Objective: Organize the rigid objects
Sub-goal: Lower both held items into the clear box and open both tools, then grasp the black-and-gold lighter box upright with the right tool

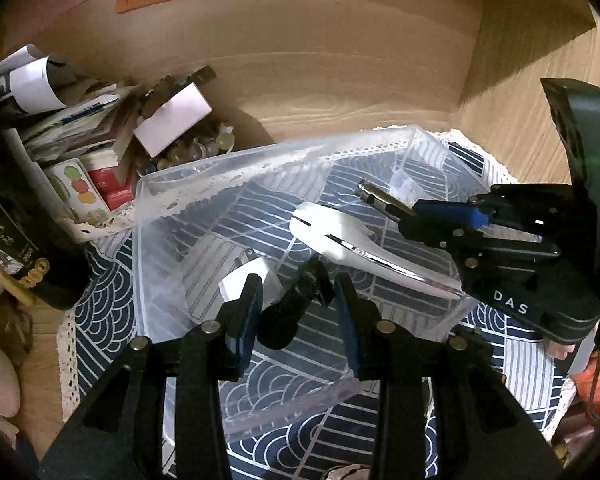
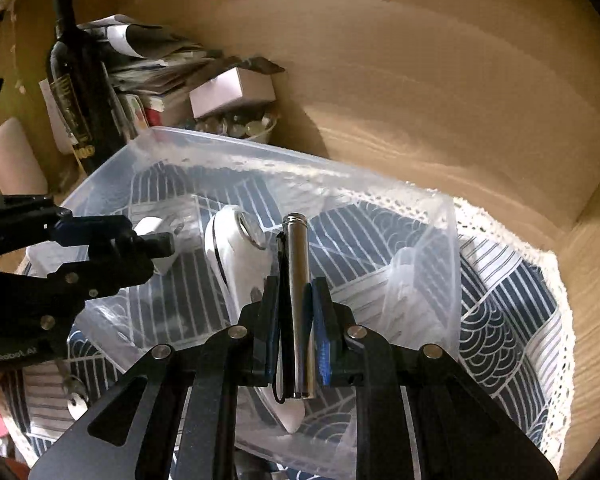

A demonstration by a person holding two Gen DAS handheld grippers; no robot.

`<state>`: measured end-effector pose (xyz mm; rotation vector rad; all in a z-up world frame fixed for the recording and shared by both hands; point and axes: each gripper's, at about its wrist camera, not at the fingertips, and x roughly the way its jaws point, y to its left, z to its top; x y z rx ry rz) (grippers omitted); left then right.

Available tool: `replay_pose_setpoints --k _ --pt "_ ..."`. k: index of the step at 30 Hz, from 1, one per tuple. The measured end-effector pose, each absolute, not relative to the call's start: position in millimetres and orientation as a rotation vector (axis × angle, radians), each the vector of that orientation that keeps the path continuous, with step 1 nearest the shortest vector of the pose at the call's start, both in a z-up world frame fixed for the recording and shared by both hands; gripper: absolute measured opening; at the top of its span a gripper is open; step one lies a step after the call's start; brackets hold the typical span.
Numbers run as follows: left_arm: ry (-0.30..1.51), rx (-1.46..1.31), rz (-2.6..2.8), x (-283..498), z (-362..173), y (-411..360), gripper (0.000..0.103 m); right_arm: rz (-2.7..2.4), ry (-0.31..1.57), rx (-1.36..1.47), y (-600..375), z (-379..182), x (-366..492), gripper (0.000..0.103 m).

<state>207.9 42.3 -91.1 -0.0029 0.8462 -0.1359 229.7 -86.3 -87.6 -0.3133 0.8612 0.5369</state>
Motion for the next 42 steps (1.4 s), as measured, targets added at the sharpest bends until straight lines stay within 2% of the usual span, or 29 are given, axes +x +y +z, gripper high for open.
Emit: replay_pose_setpoints --k 7,10,17,23,29,42 --pt "0.837 -0.016 -0.132 202 -83 44 0.043 0.536 0.842 -0.309 -87 -80 225 0.018" --pt "0.803 -0.016 -0.123 191 -72 46 0.056 0.54 0.809 -0.292 -92 -69 218 0.023" --pt "0.711 -0.03 -0.1 153 -42 53 0.079 0.551 0.684 -0.264 -107 -30 185 0.033" --pt "0.706 -0.026 -0.084 124 -42 53 0.088 0.572 0.638 -0.239 -117 -18 157 0.035" --pt "0.774 -0.027 -0.071 101 -66 55 0.089 0.586 0.665 -0.242 -120 -31 137 0.035" --pt "0.985 -0.038 -0.105 87 -133 39 0.089 0.62 0.858 -0.273 -122 -95 109 0.035"
